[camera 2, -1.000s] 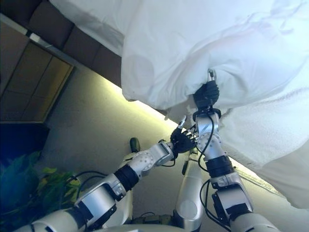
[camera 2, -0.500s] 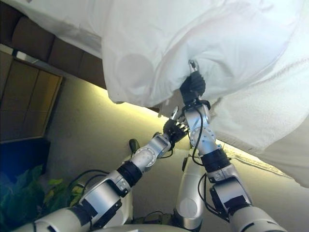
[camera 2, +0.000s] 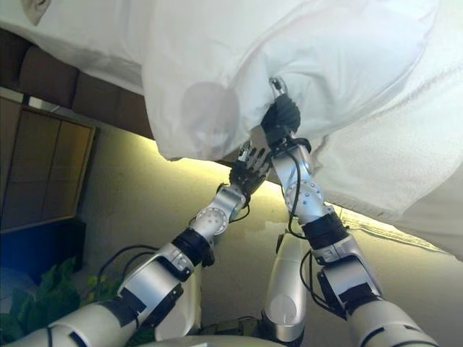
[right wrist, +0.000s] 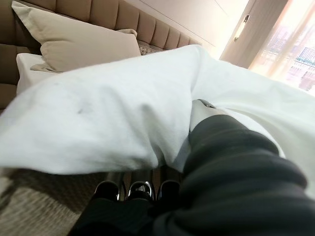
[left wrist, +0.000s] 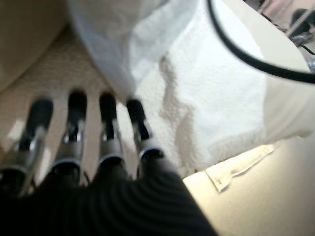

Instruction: Make the bed neatly

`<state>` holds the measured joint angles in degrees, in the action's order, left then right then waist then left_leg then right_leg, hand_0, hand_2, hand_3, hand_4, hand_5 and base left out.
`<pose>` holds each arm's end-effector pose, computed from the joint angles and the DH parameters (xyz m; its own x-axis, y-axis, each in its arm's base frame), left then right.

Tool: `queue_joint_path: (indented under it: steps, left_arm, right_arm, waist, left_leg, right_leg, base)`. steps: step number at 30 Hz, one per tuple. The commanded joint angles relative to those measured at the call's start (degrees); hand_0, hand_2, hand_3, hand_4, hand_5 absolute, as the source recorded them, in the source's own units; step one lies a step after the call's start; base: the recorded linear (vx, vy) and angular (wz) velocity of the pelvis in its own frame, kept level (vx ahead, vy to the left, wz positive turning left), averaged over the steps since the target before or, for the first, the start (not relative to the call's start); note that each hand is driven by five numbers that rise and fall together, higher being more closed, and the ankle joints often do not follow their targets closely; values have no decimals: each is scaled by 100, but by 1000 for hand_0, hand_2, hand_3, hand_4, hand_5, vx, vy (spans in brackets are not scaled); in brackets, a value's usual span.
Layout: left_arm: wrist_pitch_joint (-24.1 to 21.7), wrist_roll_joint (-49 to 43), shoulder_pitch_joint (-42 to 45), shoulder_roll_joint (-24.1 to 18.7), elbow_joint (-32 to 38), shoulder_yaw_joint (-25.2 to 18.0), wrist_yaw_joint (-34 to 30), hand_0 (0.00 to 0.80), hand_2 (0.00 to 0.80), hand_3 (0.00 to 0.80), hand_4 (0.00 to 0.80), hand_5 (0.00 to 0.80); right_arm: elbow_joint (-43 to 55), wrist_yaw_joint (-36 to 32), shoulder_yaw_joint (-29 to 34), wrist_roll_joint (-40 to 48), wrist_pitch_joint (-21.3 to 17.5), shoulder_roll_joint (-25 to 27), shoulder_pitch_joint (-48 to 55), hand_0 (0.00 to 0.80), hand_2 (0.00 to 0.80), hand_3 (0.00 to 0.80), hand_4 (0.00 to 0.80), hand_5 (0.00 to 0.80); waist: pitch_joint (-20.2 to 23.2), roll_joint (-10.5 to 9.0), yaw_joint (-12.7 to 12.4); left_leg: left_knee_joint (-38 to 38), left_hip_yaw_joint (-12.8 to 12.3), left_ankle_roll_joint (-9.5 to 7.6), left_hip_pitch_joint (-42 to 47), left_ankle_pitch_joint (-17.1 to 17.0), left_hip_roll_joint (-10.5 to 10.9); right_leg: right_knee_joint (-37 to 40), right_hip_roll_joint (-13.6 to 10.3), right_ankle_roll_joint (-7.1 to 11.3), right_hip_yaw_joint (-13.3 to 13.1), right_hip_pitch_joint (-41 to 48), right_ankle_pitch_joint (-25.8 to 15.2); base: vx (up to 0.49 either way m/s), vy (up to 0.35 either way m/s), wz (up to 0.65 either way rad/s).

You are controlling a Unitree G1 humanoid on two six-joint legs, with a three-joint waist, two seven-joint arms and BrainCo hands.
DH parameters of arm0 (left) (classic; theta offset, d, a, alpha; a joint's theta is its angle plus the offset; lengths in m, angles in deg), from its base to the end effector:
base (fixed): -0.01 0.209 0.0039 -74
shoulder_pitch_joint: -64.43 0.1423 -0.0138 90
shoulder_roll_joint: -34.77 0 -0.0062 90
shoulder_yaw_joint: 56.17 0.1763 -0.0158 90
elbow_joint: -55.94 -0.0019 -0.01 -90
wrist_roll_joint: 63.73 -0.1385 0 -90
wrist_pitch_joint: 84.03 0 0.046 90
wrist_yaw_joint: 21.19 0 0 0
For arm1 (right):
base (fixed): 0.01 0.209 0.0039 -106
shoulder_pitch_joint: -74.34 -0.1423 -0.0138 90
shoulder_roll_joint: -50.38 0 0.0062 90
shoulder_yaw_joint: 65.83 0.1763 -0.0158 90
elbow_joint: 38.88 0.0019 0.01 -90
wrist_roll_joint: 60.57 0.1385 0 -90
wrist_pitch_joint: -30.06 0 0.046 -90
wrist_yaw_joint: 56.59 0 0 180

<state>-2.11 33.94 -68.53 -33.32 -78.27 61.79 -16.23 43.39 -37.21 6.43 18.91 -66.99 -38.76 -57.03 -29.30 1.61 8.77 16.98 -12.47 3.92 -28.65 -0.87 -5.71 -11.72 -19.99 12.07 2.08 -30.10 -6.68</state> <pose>0.2910 0.0115 0.0865 0.8887 -0.4263 -0.1688 -0.0680 0.2416 -0.9680 0.2948 -0.1066 0.1950 0.9577 0.1686 0.2333 -0.2875 0.5188 0.8051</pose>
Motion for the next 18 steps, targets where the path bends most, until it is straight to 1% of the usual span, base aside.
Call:
queue_joint_path:
  steps: [1,3,8,9,10,13,15,18]
  left_arm:
    - [131,108,-589,613,-194,-58,-384,0,0,0,0,0]
    - [184,120,-512,641,-195,-11,-443,0,0,0,0,0]
    - [106,146,-422,704,-175,58,-442,0,0,0,0,0]
    - [163,59,-437,707,-150,94,-536,0,0,0,0,0]
    - [166,-2,-403,712,-101,124,-553,0,0,0,0,0]
    - [35,168,-251,685,47,232,-665,0,0,0,0,0]
    - [-157,296,-174,683,119,240,-712,0,0,0,0,0]
    - [-297,379,-34,571,308,267,-729,0,0,0,0,0]
  right_arm:
    - [816,-153,128,-115,-123,98,-643,800,800,800,800,800]
    - [793,-165,160,-116,-144,82,-613,800,800,800,800,800]
    - [823,-123,170,-157,-203,87,-587,800,800,800,800,800]
    - [845,-127,198,-149,-314,57,-557,800,800,800,800,800]
    - [839,-162,224,-154,-345,32,-520,800,800,800,800,800]
    - [818,-286,298,-131,-482,-17,-386,800,800,800,800,800]
    - [829,-314,333,-159,-552,-50,-324,800,800,800,800,800]
    - [890,-312,386,-207,-722,-98,-208,800,800,800,800,800]
  waist:
    - [134,107,41]
    - [140,130,25]
    - [152,131,-9]
    - [157,91,-56]
    - [158,88,-73]
    - [147,75,-149]
    - [135,70,-198]
    - [136,46,-311]
  left_leg:
    - [-295,368,414,-41,-591,-391]
    - [-310,392,418,-24,-591,-379]
    - [-335,426,416,-15,-588,-364]
    - [-337,475,405,-66,-587,-371]
    - [-339,492,402,-78,-583,-374]
    - [-322,571,400,-109,-575,-376]
    - [-307,621,393,-122,-558,-365]
    - [-253,724,375,-185,-524,-345]
  right_leg:
    - [58,-284,46,242,182,-216]
    - [74,-291,46,274,233,-207]
    - [84,-299,48,317,276,-189]
    - [115,-295,62,377,293,-188]
    - [132,-286,61,407,316,-187]
    - [156,-272,56,495,397,-186]
    - [144,-281,54,544,425,-171]
    - [115,-294,54,626,443,-155]
  base:
    - [0,0,0]
    - [0,0,0]
    - [-14,-23,4]
    - [-60,-101,2]
    - [-68,-128,5]
    - [-25,-96,11]
    - [-13,-80,13]
    - [-15,-112,8]
